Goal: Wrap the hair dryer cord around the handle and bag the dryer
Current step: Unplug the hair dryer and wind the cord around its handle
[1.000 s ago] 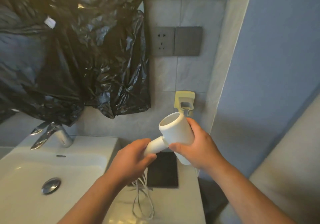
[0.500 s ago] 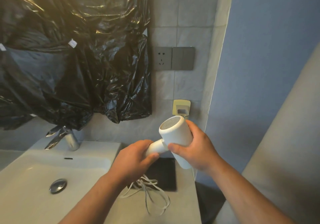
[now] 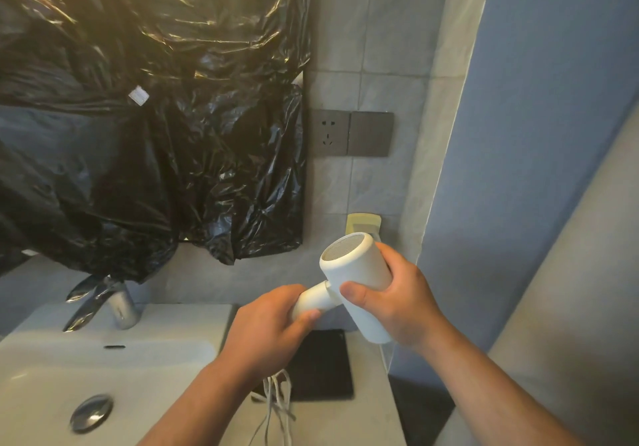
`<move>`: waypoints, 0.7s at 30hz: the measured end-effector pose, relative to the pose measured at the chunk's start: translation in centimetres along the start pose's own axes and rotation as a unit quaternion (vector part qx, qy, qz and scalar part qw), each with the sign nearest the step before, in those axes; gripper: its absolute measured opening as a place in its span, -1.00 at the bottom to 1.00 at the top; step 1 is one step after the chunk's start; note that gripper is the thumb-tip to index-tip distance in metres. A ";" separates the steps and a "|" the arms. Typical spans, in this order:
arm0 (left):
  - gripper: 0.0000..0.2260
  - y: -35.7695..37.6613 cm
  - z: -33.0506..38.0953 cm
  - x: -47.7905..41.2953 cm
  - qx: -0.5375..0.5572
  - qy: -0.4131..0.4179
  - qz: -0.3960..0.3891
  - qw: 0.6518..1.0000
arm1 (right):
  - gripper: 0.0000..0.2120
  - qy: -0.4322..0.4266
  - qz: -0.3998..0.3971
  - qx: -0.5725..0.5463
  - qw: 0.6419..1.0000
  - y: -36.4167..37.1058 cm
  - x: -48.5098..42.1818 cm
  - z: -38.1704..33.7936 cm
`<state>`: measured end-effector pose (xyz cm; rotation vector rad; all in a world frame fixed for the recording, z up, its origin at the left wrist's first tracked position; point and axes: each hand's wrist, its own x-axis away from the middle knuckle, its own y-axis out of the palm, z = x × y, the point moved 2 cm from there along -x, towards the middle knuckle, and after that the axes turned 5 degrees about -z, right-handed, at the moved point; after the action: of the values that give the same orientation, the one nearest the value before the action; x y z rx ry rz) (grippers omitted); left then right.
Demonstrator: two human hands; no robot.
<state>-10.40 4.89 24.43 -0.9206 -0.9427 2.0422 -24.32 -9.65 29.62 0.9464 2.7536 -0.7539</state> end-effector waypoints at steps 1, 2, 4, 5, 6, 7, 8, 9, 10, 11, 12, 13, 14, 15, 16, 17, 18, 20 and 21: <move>-0.60 -0.1 -0.3 -0.1 0.002 0.005 0.004 1.000 | -0.46 -0.004 0.005 0.000 1.000 0.2 0.0 -0.2; -0.57 -0.2 -0.5 -0.3 0.005 0.009 0.008 1.000 | -0.47 -0.007 0.011 -0.002 1.000 0.4 -0.1 -0.4; -0.52 -0.5 -0.9 -0.3 0.014 0.017 0.013 1.000 | -0.47 -0.006 0.022 0.000 1.000 0.7 -0.2 -0.7; -0.52 -0.5 -1.0 -0.4 0.017 0.019 0.015 1.000 | -0.47 -0.004 0.022 0.007 1.000 0.8 -0.3 -0.9; -0.52 -0.6 -1.1 -0.5 0.021 0.019 0.017 0.999 | -0.45 0.000 0.020 0.019 1.000 0.9 -0.5 -1.0; -0.53 -0.6 -1.2 -0.6 0.030 0.015 0.018 0.999 | -0.43 0.005 0.012 0.034 0.999 0.9 -0.7 -1.2; -0.52 -0.6 -1.2 -0.6 0.046 0.010 0.020 0.999 | -0.41 0.008 0.004 0.049 0.999 0.8 -0.9 -1.4; -0.53 -0.4 -1.4 -0.7 0.069 0.004 0.022 0.997 | -0.40 0.006 0.000 0.059 0.998 0.7 -1.1 -1.7; -0.55 -0.4 -1.4 -0.8 0.097 0.000 0.024 0.995 | -0.41 -0.003 0.004 0.060 0.998 0.4 -1.4 -1.9; -0.57 -0.3 -1.4 -0.9 0.134 -0.003 0.029 0.990 | -0.43 -0.015 0.016 0.053 0.998 0.0 -1.6 -2.2; -0.60 -0.2 -1.3 -1.1 0.184 -0.010 0.037 0.982 | -0.45 -0.026 0.031 0.035 0.999 -0.3 -1.8 -2.3; -0.63 -0.1 -1.2 -1.4 0.240 -0.021 0.048 0.969 | -0.47 -0.036 0.041 0.001 0.999 -0.5 -1.9 -2.2; -0.69 -0.2 -1.0 -1.7 0.290 -0.033 0.059 0.955 | -0.49 -0.041 0.046 -0.047 0.997 -0.6 -2.0 -2.1; -0.76 -0.4 -0.7 -2.0 0.328 -0.040 0.069 0.941 | -0.49 -0.041 0.046 -0.099 0.993 -0.5 -2.1 -1.9; -0.79 -0.5 -0.5 -2.4 0.353 -0.042 0.074 0.932 | -0.47 -0.037 0.043 -0.147 0.988 -0.4 -2.2 -1.8; -0.78 -0.6 -0.4 -2.6 0.366 -0.041 0.071 0.927 | -0.44 -0.031 0.040 -0.187 0.981 -0.1 -2.4 -1.8; -0.74 -0.8 -0.3 -2.8 0.376 -0.039 0.064 0.924 | -0.42 -0.028 0.039 -0.219 0.975 0.1 -2.7 -1.9; -0.68 -1.1 -0.3 -3.1 0.404 -0.038 0.039 0.913 | -0.43 -0.034 0.043 -0.262 0.963 0.4 -3.3 -2.4; -0.67 -1.3 -0.2 -3.2 0.422 -0.038 0.019 0.906 | -0.44 -0.039 0.045 -0.278 0.959 0.6 -3.6 -2.8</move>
<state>-8.21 3.02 26.35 -0.3772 -0.0093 2.2069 -21.01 -9.85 32.79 0.8770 2.5982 0.0152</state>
